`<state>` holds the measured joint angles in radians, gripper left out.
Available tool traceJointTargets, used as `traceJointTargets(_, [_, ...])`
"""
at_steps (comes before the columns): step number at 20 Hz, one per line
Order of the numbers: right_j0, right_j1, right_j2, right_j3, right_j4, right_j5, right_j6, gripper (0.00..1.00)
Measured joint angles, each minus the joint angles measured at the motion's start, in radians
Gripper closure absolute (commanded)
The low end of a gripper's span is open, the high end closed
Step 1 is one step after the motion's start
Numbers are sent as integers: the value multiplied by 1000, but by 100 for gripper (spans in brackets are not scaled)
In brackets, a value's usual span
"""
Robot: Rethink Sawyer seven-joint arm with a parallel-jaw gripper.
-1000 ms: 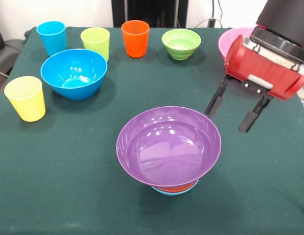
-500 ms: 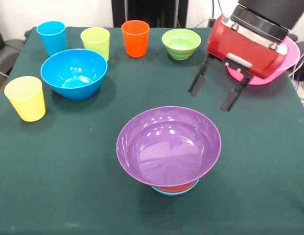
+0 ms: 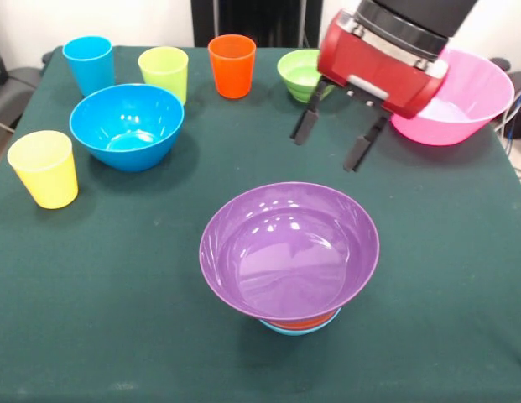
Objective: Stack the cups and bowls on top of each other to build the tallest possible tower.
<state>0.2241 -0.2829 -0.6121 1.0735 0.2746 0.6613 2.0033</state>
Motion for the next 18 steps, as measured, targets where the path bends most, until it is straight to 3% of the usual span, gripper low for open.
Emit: traceJointTargets(18, [-93,-54,68,71,-133,-63,0,0])
